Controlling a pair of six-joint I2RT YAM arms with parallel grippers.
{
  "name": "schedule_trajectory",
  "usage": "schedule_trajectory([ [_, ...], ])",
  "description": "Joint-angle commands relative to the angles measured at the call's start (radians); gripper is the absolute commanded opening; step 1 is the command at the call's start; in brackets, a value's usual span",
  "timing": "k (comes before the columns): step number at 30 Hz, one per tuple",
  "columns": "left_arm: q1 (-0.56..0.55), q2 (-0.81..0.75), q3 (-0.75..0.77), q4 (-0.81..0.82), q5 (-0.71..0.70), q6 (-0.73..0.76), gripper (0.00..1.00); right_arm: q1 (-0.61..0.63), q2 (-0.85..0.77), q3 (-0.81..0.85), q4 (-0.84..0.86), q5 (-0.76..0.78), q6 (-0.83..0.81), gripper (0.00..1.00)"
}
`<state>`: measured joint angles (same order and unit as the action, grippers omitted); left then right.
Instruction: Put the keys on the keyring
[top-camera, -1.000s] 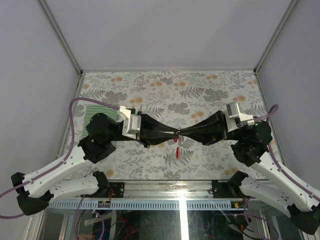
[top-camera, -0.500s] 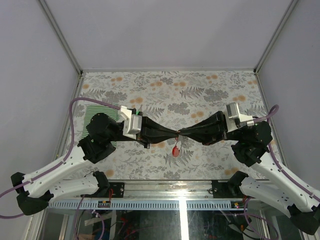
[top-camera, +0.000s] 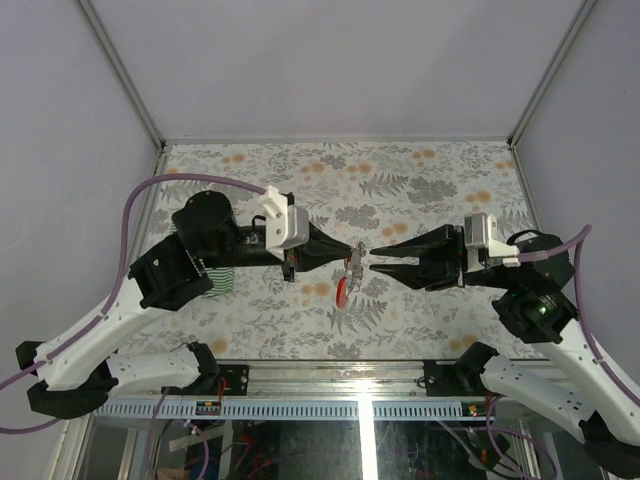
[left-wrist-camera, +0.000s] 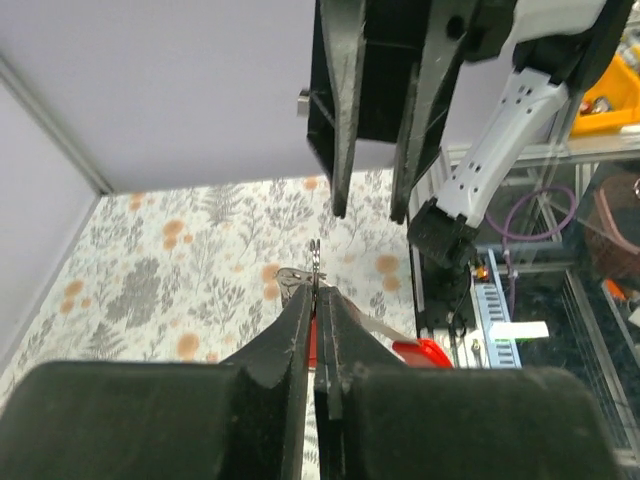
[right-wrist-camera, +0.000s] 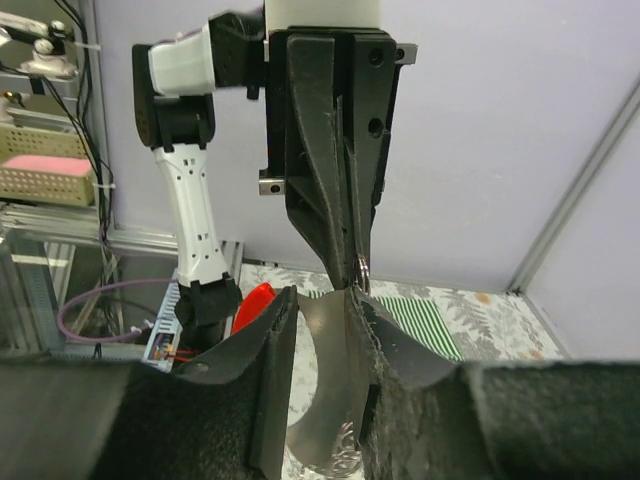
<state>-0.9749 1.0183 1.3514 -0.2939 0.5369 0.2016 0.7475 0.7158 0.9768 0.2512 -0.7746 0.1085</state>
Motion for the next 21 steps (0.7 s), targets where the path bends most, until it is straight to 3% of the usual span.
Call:
schedule_trajectory([
  [1,0.002,0.089,0.161,-0.369,-0.068,0.125,0.00,0.007,0.015,0.086,-0.226,0.056,-0.136,0.32],
  [7,0.002,0.248,0.390,-0.703,-0.104,0.222,0.00,0.008,0.035,0.084,-0.282,0.080,-0.161,0.33],
  [10,0.000,0.303,0.460,-0.794,-0.114,0.249,0.00,0.007,0.050,0.071,-0.294,0.080,-0.169,0.33],
  [21,-0.004,0.315,0.487,-0.817,-0.109,0.264,0.00,0.007,0.123,0.045,-0.260,0.021,-0.130,0.36],
])
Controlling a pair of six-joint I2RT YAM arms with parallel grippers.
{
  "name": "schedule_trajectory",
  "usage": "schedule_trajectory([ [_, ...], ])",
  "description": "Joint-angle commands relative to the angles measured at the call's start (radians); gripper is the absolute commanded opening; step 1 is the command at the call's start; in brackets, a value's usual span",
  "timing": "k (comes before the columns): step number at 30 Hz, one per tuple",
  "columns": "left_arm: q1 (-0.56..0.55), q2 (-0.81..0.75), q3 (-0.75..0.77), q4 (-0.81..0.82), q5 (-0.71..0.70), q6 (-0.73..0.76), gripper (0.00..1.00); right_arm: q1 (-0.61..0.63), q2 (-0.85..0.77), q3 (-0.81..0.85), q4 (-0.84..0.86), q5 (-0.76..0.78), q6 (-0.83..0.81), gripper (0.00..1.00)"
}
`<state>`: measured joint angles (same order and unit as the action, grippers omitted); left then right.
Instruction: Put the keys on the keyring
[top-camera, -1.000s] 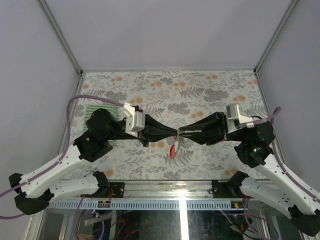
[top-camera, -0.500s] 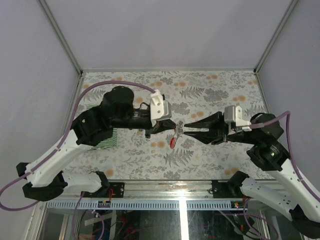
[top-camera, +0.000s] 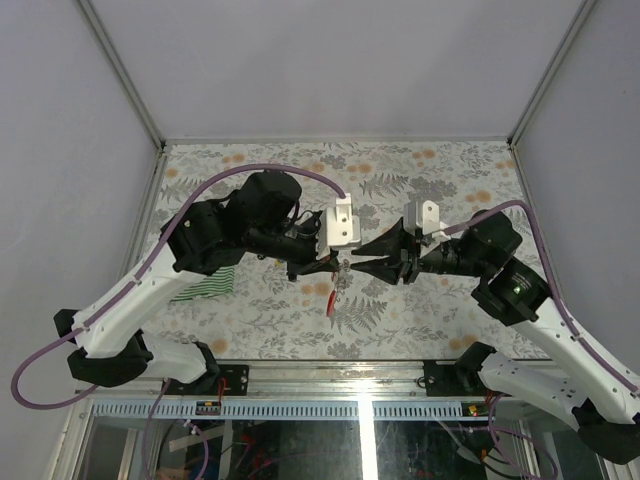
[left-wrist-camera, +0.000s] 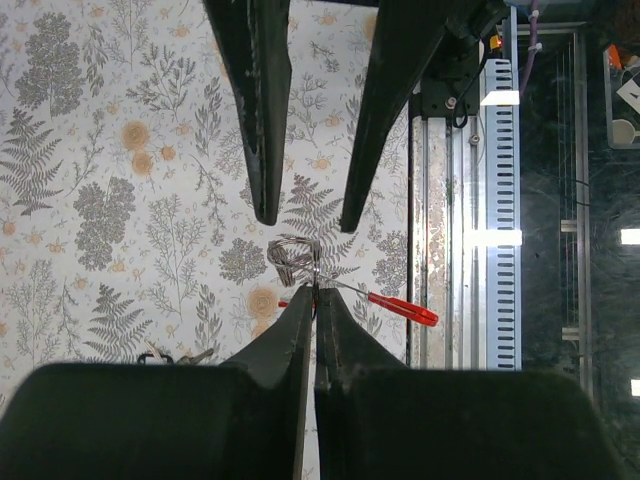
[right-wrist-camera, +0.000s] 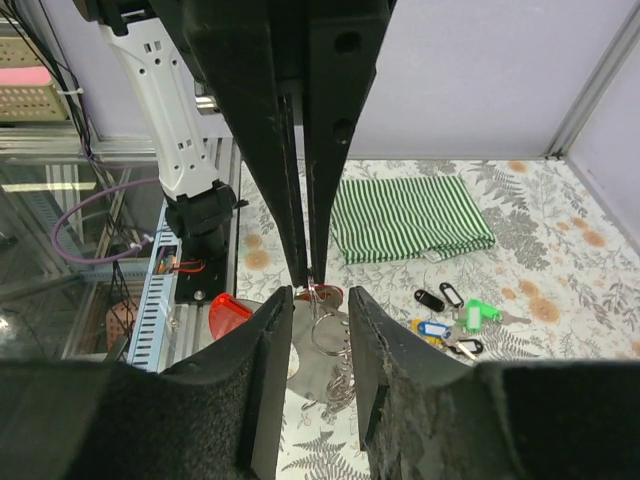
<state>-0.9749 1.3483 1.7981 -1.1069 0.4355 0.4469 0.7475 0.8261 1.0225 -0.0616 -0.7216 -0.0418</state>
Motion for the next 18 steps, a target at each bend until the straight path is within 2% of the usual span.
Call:
schedule_trajectory([
  [1,-0.005,-0.015,0.040,-0.003,-0.007,0.019,0.00,0.007,0.020,-0.001,0.057,-0.040,0.025,0.36],
  [18,-0.009,-0.015,0.029,0.018,0.000,0.029,0.00,0.006,0.086,-0.015,0.134,-0.121,0.081,0.35],
])
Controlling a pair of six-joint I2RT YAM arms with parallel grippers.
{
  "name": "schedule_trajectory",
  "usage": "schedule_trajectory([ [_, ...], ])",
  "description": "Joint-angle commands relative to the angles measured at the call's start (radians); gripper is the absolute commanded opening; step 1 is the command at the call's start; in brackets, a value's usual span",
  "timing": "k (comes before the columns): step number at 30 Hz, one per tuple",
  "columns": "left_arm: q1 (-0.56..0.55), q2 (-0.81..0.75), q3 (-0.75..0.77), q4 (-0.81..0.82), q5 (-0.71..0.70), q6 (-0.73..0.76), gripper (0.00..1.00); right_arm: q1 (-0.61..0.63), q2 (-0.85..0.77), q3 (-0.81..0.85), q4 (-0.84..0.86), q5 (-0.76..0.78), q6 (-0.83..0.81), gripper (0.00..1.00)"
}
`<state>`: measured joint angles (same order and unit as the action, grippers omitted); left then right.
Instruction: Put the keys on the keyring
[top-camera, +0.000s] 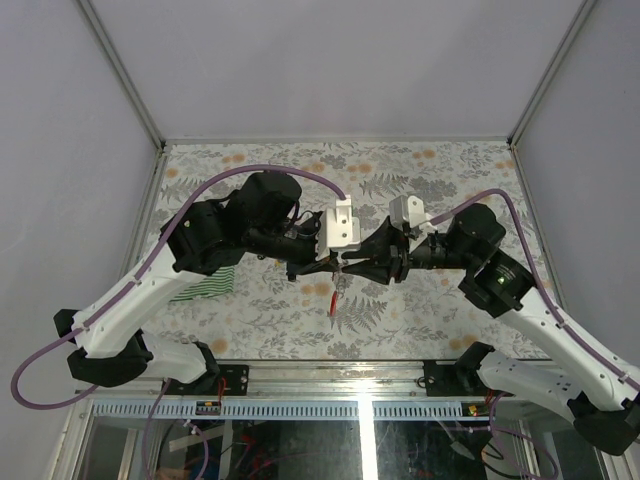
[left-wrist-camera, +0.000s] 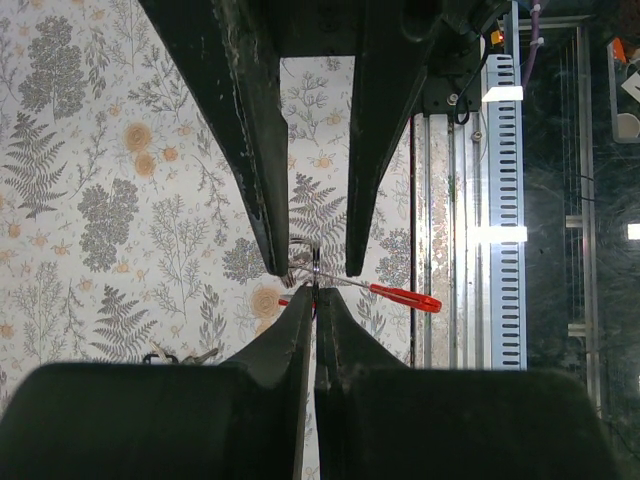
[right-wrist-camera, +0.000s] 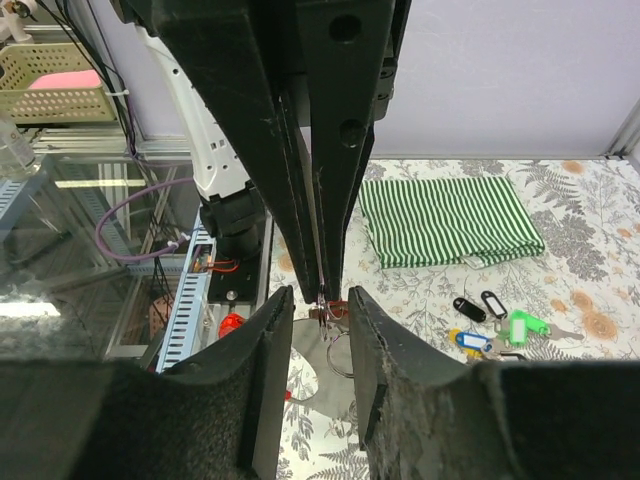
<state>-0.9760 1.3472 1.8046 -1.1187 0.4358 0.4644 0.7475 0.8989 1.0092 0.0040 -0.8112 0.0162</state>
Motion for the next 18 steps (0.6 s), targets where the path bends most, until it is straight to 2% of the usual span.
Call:
schedule_trajectory([
  [1,-0.007,-0.014,0.022,0.030,0.000,0.012,0.00,0.007,0.016,-0.001,0.070,-0.032,0.024,0.34],
  [7,-0.009,-0.014,0.022,0.030,-0.001,0.015,0.00,0.007,0.028,0.001,0.076,-0.037,0.023,0.28],
  [16,-0.009,-0.012,0.018,0.037,0.002,0.018,0.00,0.008,0.031,-0.006,0.091,-0.038,0.031,0.24],
  [18,-0.009,-0.013,0.018,0.038,0.003,0.017,0.00,0.007,0.031,-0.004,0.093,-0.039,0.030,0.18],
])
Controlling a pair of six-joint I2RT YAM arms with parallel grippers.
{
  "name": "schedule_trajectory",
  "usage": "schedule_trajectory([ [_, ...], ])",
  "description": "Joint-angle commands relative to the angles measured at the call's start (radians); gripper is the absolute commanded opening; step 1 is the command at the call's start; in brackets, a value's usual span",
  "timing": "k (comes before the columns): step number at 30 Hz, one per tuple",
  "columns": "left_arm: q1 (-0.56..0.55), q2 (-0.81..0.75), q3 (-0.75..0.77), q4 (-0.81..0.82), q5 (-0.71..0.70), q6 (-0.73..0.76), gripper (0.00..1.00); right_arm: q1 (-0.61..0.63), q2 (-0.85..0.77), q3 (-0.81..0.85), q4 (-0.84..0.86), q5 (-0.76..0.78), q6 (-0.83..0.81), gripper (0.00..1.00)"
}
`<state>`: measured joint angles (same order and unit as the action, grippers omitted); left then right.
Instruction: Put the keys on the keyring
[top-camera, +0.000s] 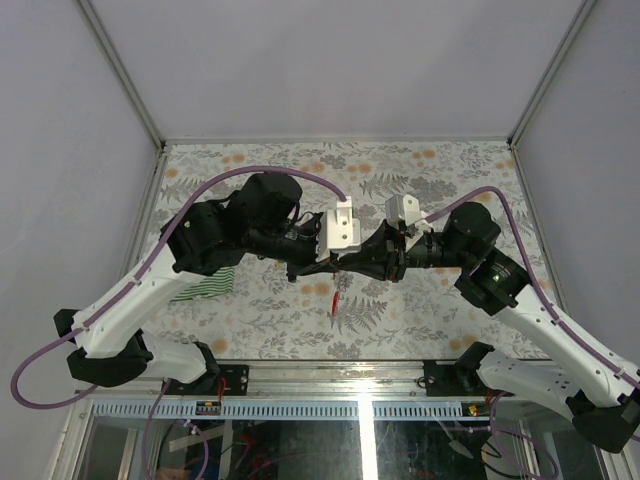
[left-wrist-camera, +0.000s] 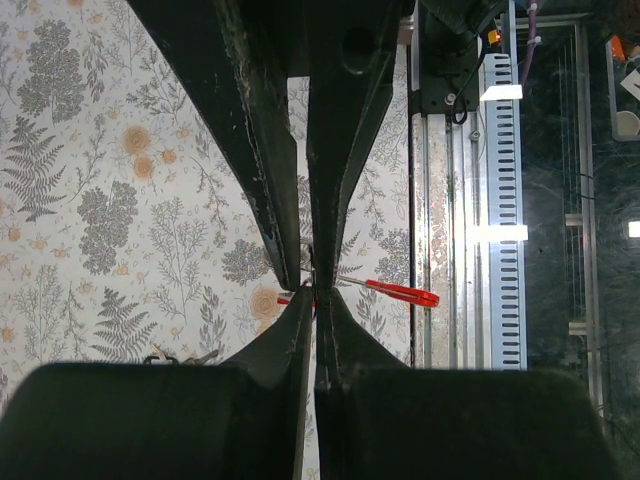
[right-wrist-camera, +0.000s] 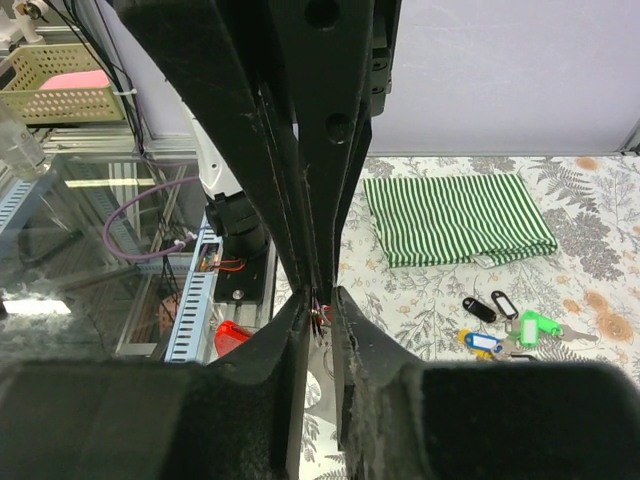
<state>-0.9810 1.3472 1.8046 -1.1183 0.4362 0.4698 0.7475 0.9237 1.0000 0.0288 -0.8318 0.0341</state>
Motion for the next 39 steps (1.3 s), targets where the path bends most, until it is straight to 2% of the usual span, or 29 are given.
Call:
schedule_trajectory([
  [1,-0.004,-0.013,0.017,0.038,0.003,0.010,0.00,0.007,0.006,0.005,0.068,-0.019,0.011,0.13],
  [3,-0.004,-0.016,0.015,0.042,0.004,0.009,0.00,0.007,0.005,0.005,0.065,-0.018,0.009,0.02],
  [4,-0.004,-0.017,0.013,0.045,0.006,0.010,0.00,0.006,0.001,0.005,0.063,-0.014,0.007,0.00],
  [7,-0.005,-0.034,-0.001,0.070,0.011,0.009,0.02,0.007,-0.019,-0.003,0.069,-0.002,0.001,0.00],
  [12,-0.005,-0.119,-0.092,0.189,0.029,0.000,0.18,0.007,-0.057,-0.002,0.073,0.010,-0.004,0.00],
  [18,-0.004,-0.251,-0.272,0.413,0.068,-0.037,0.24,0.007,-0.088,0.015,0.103,-0.011,0.011,0.00],
  [26,-0.004,-0.389,-0.511,0.764,0.116,-0.132,0.25,0.007,-0.109,0.020,0.174,-0.040,0.057,0.00],
  [34,-0.004,-0.444,-0.629,0.976,0.121,-0.203,0.25,0.007,-0.142,-0.009,0.271,-0.010,0.107,0.00],
  [39,-0.004,-0.465,-0.686,1.091,0.131,-0.243,0.23,0.007,-0.157,-0.075,0.434,0.032,0.205,0.00],
])
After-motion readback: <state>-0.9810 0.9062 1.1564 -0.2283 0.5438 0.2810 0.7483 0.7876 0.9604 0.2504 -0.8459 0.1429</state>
